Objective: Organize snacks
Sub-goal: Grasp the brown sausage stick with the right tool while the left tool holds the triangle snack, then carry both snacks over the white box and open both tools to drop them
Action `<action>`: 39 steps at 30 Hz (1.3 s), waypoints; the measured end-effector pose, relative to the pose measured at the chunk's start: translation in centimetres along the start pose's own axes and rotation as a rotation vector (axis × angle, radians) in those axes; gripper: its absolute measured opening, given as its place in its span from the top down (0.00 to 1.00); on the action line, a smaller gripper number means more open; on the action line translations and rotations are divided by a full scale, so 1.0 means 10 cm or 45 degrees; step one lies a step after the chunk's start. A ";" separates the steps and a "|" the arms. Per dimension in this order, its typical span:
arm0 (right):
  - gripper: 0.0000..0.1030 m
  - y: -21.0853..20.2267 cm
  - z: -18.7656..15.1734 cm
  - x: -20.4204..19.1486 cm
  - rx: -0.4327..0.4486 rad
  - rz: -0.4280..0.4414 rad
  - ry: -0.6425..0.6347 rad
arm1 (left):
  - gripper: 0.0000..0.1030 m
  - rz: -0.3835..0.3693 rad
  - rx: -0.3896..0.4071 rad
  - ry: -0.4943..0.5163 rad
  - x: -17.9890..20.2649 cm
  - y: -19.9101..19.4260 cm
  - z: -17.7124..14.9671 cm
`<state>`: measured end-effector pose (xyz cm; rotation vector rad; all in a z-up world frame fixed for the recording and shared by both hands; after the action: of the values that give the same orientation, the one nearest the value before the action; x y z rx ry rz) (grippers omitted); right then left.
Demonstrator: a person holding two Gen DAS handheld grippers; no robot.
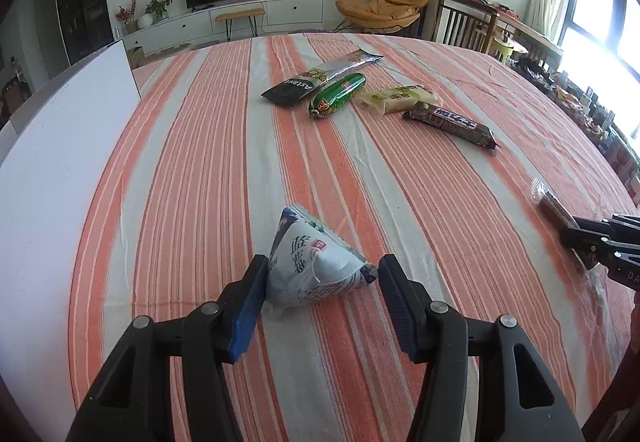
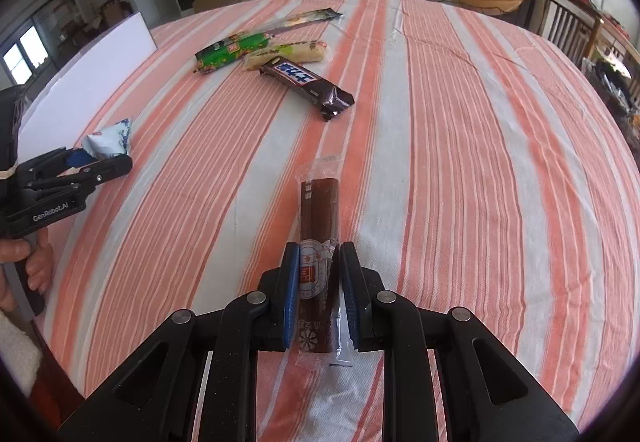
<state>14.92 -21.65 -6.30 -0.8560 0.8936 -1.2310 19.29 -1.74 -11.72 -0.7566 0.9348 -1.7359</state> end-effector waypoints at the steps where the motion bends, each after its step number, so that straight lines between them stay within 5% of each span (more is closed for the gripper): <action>1: 0.79 -0.01 -0.02 0.01 0.027 -0.001 0.013 | 0.31 -0.005 -0.007 -0.017 -0.01 -0.01 -0.02; 3: 0.78 -0.03 -0.05 0.00 0.079 -0.007 0.027 | 0.15 0.006 -0.005 -0.033 -0.03 -0.03 -0.04; 6: 0.66 -0.03 -0.05 -0.05 0.114 0.001 -0.009 | 0.14 0.050 -0.015 -0.023 -0.04 0.03 -0.03; 8: 0.41 0.01 -0.05 -0.08 0.120 -0.020 -0.038 | 0.14 0.057 -0.053 -0.018 -0.03 0.12 -0.03; 9: 0.37 0.01 -0.05 -0.07 0.122 -0.032 -0.035 | 0.10 0.087 -0.048 0.002 -0.01 0.14 -0.02; 17: 0.27 -0.01 -0.10 -0.02 0.124 0.034 -0.023 | 0.00 0.106 -0.083 -0.034 -0.05 0.23 0.03; 20: 0.27 0.00 -0.08 -0.04 0.081 0.022 -0.031 | 0.21 0.091 -0.082 -0.018 -0.03 0.17 0.06; 21: 0.27 0.01 -0.05 -0.04 0.038 0.019 -0.034 | 0.43 0.083 -0.077 0.005 0.00 0.14 0.07; 25: 0.32 0.06 0.09 0.00 -0.155 0.028 0.008 | 0.54 0.081 -0.084 0.040 0.04 0.10 0.07; 27: 0.75 0.09 0.15 -0.02 -0.207 -0.045 -0.062 | 0.61 0.069 -0.066 0.014 0.03 0.02 0.04; 28: 0.80 0.09 0.16 -0.02 -0.231 -0.039 -0.061 | 0.61 0.054 -0.057 -0.002 0.02 -0.03 0.02; 34: 0.81 -0.19 0.05 -0.11 -0.168 0.097 0.048 | 0.61 0.027 0.034 -0.040 -0.02 -0.54 -0.09; 39: 0.81 -0.40 -0.03 -0.24 -0.057 0.575 0.341 | 0.61 -0.017 0.112 -0.111 -0.10 -0.99 -0.19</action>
<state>12.79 -19.86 -2.54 -0.4892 1.2558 -0.9404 13.44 1.83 -4.29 -0.7759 0.7907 -1.7298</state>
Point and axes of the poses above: each gripper's, at about its wrist camera, not at the fingertips, and y roughly the way its jaws point, x to its right, z to its top, the point moved 5 cm from there along y, roughly the way its jaws point, and after that the axes turned 8 degrees about -x, right-handed, at the moved point
